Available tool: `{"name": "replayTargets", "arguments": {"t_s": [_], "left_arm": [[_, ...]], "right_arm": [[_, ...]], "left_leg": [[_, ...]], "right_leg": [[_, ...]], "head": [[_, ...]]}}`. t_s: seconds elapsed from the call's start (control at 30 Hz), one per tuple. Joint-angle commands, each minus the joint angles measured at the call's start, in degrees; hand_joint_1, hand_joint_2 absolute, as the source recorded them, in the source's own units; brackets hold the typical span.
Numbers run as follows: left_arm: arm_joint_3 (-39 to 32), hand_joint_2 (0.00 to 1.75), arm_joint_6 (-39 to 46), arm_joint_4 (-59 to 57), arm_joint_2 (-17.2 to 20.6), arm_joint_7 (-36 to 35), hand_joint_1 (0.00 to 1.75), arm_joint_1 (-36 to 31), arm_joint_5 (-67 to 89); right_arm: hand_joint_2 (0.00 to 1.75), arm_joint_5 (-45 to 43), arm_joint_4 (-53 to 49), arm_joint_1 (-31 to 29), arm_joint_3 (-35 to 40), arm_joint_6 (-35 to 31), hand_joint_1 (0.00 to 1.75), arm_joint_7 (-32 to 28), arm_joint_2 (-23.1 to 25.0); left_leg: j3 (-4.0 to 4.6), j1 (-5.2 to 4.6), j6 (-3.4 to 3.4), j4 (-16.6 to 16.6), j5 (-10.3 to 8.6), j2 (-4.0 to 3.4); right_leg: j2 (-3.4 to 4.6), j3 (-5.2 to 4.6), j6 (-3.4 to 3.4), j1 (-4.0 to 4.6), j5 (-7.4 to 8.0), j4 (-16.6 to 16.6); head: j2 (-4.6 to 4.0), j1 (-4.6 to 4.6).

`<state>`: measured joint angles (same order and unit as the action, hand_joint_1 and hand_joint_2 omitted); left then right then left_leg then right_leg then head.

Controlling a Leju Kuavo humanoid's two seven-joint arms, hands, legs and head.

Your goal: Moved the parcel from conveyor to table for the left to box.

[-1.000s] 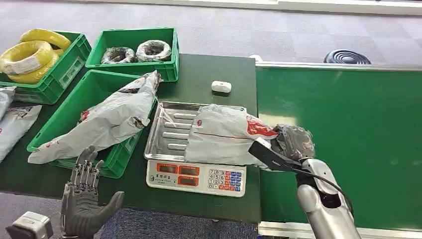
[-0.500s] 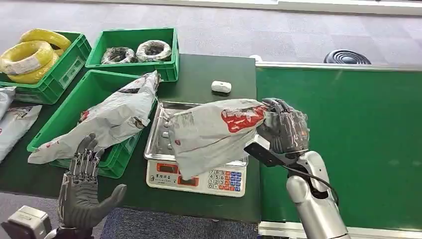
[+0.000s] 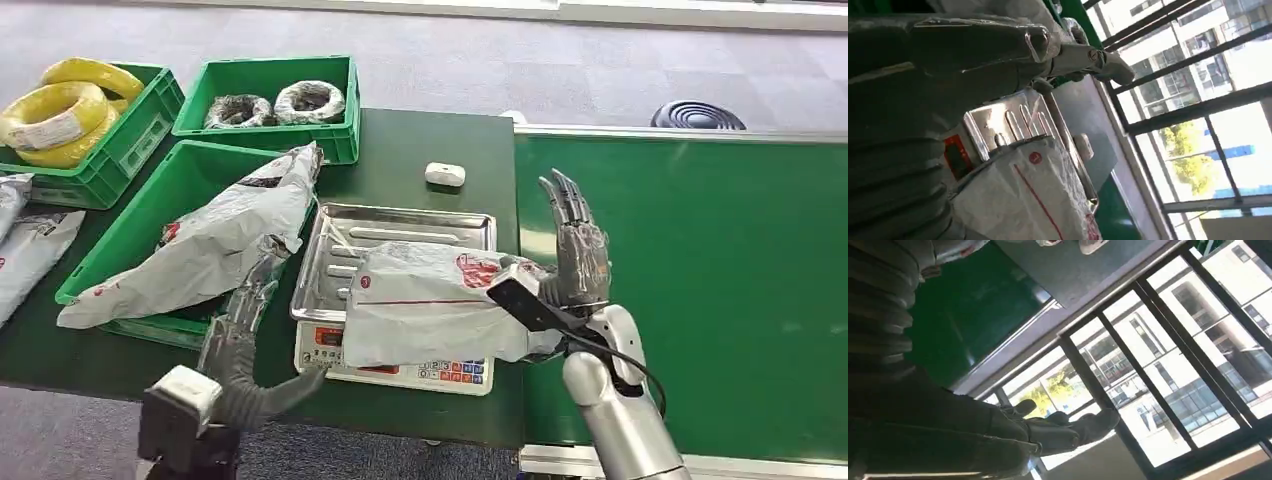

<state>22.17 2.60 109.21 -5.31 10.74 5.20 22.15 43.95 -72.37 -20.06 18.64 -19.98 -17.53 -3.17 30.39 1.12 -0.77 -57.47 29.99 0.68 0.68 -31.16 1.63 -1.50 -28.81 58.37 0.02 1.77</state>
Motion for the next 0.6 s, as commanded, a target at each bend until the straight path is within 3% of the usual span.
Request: {"name": "replayTargets", "arguments": {"t_s": [0.03,0.13,0.17,0.3,0.47,0.6], "left_arm": [[7.4,1.75,1.4,-13.0,0.4,-4.6,0.00,-10.5,5.2],[8.0,1.75,3.0,-13.4,0.9,-5.8,0.00,-11.1,8.9],[8.4,1.75,4.7,-15.7,0.7,-8.4,0.00,-12.7,13.4],[10.6,1.75,7.5,-26.6,-0.7,-11.6,0.00,-19.9,21.2],[13.1,1.75,4.4,-37.7,-3.3,-15.8,0.00,-25.5,25.3],[13.4,1.75,4.4,-40.7,-4.1,-16.0,0.00,-26.4,25.6]], "right_arm": [[1.75,-3.9,4.8,-1.3,0.9,-2.0,0.00,0.0,1.9],[1.75,-6.1,3.7,-0.5,-0.4,-3.2,0.00,0.8,2.3],[1.75,-13.1,1.4,0.8,-2.7,-2.8,0.00,-0.8,3.9],[1.75,-20.2,-13.8,8.5,-6.2,-6.5,0.00,-1.9,3.4],[1.75,-19.0,-29.5,15.9,-12.9,-8.5,0.00,-2.2,2.4],[1.75,-18.7,-32.1,17.2,-14.5,-8.4,0.00,-2.5,2.4]], "left_leg": [[-0.02,-0.02,0.04,0.1,-0.07,-0.04],[-0.04,-0.03,0.07,0.2,-0.14,-0.11],[-0.02,-0.04,0.04,0.1,-0.07,-0.02],[0.09,-0.04,0.09,0.3,-0.35,0.31],[0.24,-0.05,0.09,0.1,-0.18,0.42],[0.15,-0.07,0.07,0.0,-0.12,0.33]], "right_leg": [[-0.03,0.00,-0.10,0.00,0.09,-0.1],[-0.03,-0.02,-0.18,0.01,0.17,-0.2],[-0.07,-0.02,-0.14,-0.01,0.08,-0.1],[-0.50,-0.05,-0.26,0.01,0.23,-0.3],[-0.54,-0.13,-0.13,-0.02,0.07,-0.1],[-0.41,-0.09,-0.12,-0.05,0.03,-0.1]], "head": [[0.00,0.02],[0.00,0.02],[0.00,0.04],[0.00,0.00],[0.00,0.02],[0.00,0.00]]}}
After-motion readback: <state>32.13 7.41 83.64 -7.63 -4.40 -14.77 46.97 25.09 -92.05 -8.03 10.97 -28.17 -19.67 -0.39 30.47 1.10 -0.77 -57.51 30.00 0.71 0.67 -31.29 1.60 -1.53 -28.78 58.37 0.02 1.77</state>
